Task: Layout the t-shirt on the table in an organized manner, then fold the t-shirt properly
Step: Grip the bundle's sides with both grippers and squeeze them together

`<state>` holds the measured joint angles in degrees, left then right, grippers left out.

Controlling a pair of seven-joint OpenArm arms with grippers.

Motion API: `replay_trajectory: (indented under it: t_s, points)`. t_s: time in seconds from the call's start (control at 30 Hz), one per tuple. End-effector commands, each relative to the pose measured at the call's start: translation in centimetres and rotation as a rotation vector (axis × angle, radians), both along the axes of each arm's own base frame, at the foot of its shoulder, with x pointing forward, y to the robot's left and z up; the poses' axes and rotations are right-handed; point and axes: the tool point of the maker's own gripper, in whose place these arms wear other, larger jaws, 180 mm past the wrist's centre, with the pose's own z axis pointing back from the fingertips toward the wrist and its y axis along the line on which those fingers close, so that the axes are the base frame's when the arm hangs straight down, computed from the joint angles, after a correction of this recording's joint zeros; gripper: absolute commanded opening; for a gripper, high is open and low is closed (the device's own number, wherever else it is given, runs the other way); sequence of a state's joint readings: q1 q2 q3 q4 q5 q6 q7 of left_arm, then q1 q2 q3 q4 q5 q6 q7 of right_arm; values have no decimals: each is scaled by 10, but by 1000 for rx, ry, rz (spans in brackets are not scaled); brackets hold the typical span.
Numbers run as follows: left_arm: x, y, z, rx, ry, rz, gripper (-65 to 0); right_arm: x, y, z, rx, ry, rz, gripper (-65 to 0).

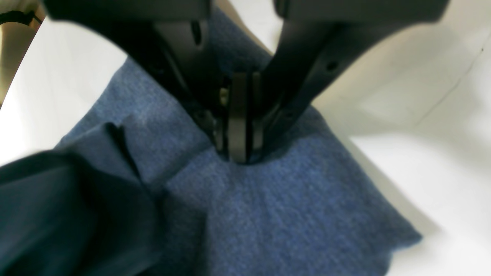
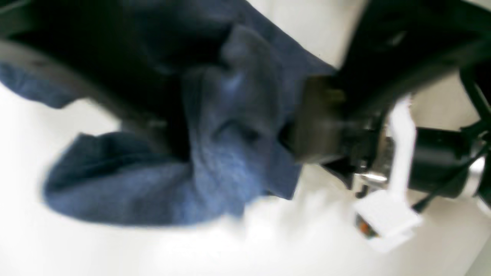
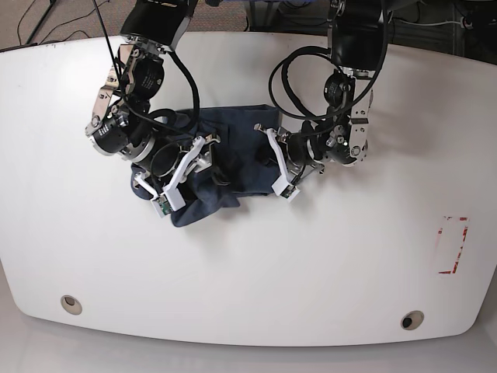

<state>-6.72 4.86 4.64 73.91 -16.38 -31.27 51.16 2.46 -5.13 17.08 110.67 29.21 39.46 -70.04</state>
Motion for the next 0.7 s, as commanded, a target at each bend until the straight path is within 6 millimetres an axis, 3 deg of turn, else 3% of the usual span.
replay_trajectory:
  t_s: [0.0, 0.2, 0.5, 0.67]
  points:
    - [-13, 14, -18, 108, 67, -24, -650, 5, 6, 26, 27, -93, 13, -144]
    - [-15, 14, -23, 107, 86, -22, -650, -3, 3, 27, 27, -99, 22, -155]
    - [-16, 14, -25, 104, 95, -26, -650, -3, -54, 26, -31, -100, -63, -163]
    - [-16, 13, -24, 101, 92, -28, -650, -2, -90, 10, -54, -50, -138, -157]
